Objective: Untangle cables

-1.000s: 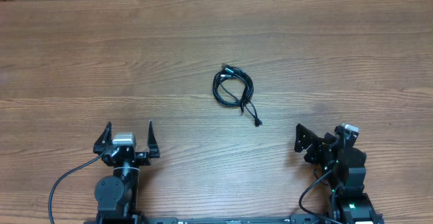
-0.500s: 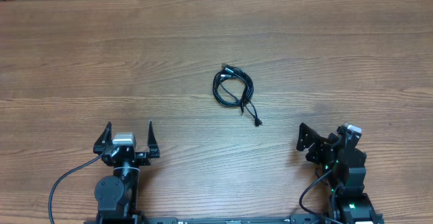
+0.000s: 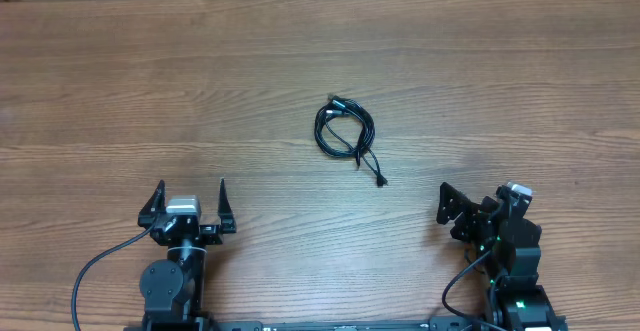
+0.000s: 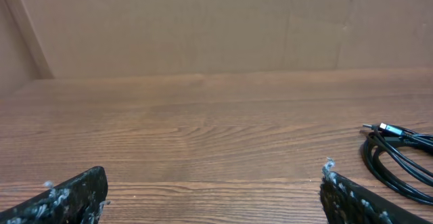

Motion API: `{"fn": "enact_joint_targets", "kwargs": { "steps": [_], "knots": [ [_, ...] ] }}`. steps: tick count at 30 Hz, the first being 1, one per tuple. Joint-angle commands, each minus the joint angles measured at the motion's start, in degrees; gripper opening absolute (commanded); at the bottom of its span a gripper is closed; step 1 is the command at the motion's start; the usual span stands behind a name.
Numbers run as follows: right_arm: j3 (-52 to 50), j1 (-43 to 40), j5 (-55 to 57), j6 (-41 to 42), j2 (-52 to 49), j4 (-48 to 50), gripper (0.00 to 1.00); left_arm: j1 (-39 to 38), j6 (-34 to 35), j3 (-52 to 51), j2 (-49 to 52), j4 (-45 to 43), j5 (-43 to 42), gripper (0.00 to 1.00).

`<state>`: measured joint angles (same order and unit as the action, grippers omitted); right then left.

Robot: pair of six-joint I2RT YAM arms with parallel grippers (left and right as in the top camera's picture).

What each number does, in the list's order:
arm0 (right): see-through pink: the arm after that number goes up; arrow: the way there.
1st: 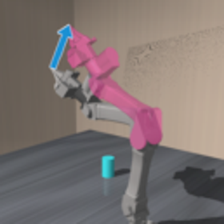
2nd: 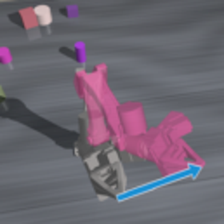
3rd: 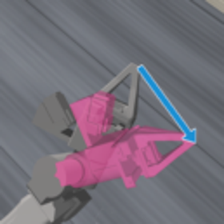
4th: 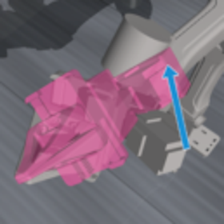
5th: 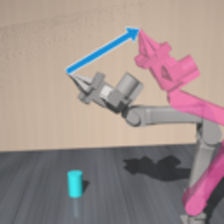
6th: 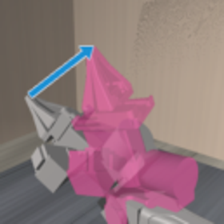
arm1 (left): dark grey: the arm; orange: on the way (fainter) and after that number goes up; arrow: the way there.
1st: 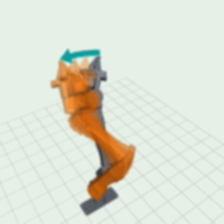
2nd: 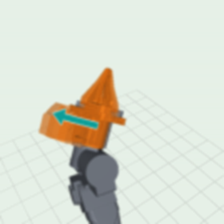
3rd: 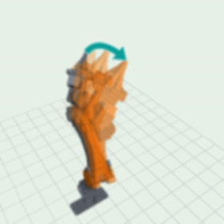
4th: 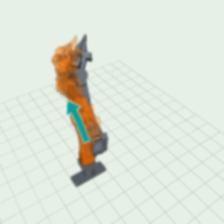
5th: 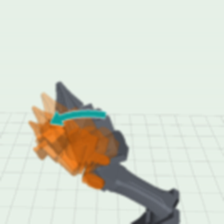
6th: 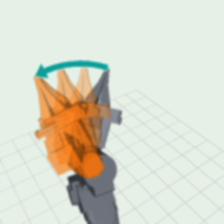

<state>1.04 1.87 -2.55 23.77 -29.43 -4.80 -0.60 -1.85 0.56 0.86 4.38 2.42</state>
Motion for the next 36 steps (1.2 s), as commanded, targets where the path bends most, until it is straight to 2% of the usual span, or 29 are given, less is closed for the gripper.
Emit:
{"fn": "enact_joint_targets", "kwargs": {
  "steps": [1, 5, 11, 14, 18, 23, 29, 33, 36],
  "knots": [
    [-0.6, 0.0, -0.2, 0.1, -0.1, 0.2, 1.0, 0.6, 0.5, -0.2, -0.6, -0.1, 0.6, 1.0],
    [-0.6, 0.0, -0.9, 0.1, -0.1, 0.3, 1.0, 0.6, 0.8, -0.2, -0.6, -0.1, -0.5, 1.0],
    [0.9, 0.0, -4.6, 0.0, -0.1, 2.4, 1.0, 0.6, -2.0, 1.5, -0.5, 1.5, -8.1, 1.0],
    [6.2, 0.0, -3.8, -1.2, -0.1, -3.2, 1.0, 0.6, -3.1, 6.4, 1.2, 6.0, -7.8, 1.0],
    [15.7, 0.0, -0.8, -3.8, -0.7, -12.9, 0.99, 0.6, -4.6, 15.2, 8.3, 8.8, -7.8, 1.0],
    [27.8, 0.0, 0.6, -4.0, -3.1, -24.0, 1.0, 0.5, -3.9, 30.3, 23.9, 12.9, -10.1, 1.0],
    [46.2, 0.0, 2.9, -4.8, -9.4, -41.7, 1.0, -1.6, -2.8, 55.6, 44.9, 25.6, -18.7, 1.0],
    [56.6, 0.0, 0.9, -4.7, -13.5, -48.8, 1.0, -7.2, -2.9, 73.9, 56.8, 35.8, -18.1, 1.0],
    [63.3, 0.0, -2.2, -4.9, -16.5, -51.6, 1.0, -13.1, -2.9, 87.6, 66.4, 45.3, -12.8, 1.0]
  ]
}}
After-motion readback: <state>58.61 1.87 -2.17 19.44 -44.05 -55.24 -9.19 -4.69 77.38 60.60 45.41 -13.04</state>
